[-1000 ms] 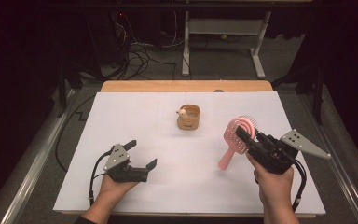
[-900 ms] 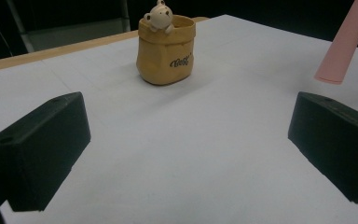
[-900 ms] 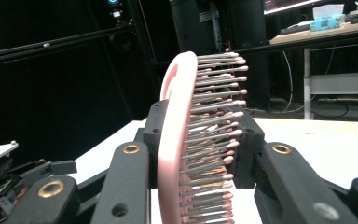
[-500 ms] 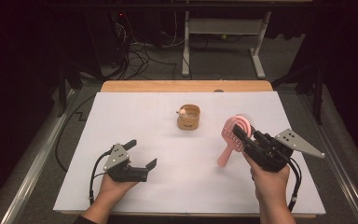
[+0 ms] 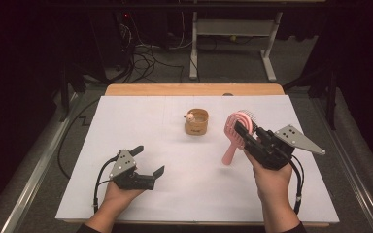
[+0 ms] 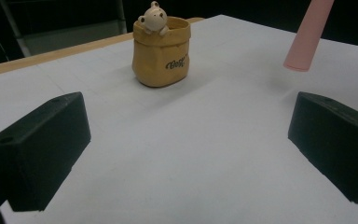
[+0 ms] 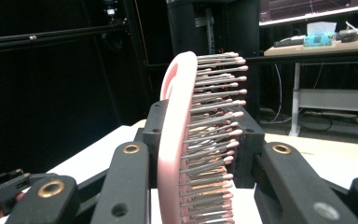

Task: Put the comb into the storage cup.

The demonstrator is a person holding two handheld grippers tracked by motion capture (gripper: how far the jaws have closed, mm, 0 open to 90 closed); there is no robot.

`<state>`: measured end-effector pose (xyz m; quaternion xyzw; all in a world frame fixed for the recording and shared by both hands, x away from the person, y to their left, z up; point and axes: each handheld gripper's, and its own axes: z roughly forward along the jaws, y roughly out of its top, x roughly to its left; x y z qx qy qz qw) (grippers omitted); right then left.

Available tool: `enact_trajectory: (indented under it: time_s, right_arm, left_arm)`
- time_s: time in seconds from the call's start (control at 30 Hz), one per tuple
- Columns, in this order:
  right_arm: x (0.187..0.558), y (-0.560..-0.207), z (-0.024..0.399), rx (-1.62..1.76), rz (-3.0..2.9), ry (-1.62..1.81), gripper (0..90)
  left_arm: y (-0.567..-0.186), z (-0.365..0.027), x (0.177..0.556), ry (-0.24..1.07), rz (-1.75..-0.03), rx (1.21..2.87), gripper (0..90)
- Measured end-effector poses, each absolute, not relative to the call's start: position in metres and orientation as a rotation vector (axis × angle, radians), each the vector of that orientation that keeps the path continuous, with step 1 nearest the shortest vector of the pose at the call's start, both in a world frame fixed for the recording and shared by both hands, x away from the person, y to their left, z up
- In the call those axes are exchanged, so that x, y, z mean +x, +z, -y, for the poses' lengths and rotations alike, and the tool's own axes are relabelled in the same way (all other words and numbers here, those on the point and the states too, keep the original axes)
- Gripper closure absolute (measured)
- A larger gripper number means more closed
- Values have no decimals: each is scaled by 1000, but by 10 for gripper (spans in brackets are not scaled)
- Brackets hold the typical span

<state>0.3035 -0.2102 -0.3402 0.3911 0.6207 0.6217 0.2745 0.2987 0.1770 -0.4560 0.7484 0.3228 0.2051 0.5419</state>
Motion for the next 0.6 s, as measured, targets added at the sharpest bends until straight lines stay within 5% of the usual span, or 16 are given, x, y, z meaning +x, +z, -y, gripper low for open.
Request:
enact_trajectory:
  time_s: [0.6]
  right_arm:
    - [323, -330, 197, 1032, -1637, 1665, 668]
  left_arm:
    - [-456, -178, 298, 477, -764, 1775, 0]
